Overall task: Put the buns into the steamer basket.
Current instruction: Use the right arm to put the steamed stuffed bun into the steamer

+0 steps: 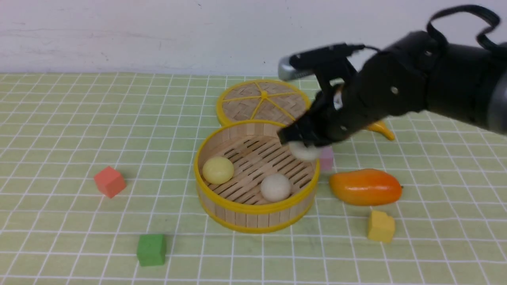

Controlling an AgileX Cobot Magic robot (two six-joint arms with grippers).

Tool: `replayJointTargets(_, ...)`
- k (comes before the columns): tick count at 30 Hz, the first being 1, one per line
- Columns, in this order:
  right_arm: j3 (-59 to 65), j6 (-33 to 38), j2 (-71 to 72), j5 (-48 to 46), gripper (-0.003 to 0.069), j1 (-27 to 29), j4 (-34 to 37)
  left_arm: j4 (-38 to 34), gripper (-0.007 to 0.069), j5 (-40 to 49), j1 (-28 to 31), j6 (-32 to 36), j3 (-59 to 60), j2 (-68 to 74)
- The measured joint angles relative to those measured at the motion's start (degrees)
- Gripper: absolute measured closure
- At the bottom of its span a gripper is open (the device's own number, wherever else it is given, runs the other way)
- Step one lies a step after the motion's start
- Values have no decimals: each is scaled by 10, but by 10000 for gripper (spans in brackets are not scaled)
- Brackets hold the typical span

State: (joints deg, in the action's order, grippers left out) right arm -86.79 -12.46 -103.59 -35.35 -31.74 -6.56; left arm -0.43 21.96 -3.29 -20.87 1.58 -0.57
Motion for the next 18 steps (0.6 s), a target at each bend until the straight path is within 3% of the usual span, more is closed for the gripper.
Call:
replayJointTargets(11, -83, -22, -172, 90, 624, 13, -4, 0, 501, 0, 0, 0, 0, 0)
replayJointTargets(15, -84, -41, -189, 103, 571, 14, -4, 0, 499, 0, 0, 0, 0, 0)
replayJointTargets(18, -87, -71, -189, 105, 471, 14, -4, 0, 498, 0, 0, 0, 0, 0)
